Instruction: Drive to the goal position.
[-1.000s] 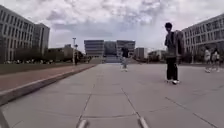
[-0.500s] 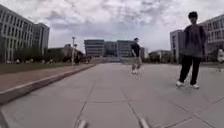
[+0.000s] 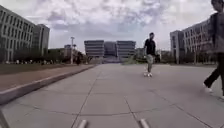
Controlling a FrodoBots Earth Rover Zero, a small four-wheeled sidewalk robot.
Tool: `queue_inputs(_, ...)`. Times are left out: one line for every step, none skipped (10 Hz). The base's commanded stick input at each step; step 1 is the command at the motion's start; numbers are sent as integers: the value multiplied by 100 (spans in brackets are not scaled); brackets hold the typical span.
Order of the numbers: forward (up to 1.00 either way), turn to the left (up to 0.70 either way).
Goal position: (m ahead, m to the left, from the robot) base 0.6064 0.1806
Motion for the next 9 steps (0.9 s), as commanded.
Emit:
queue_inputs(70,0)
queue_inputs(70,0)
queue_inputs(70,0)
queue_inputs(70,0)
queue_inputs(70,0)
queue_inputs(70,0)
queue_inputs(70,0)
queue_inputs(70,0)
queue_inputs(70,0)
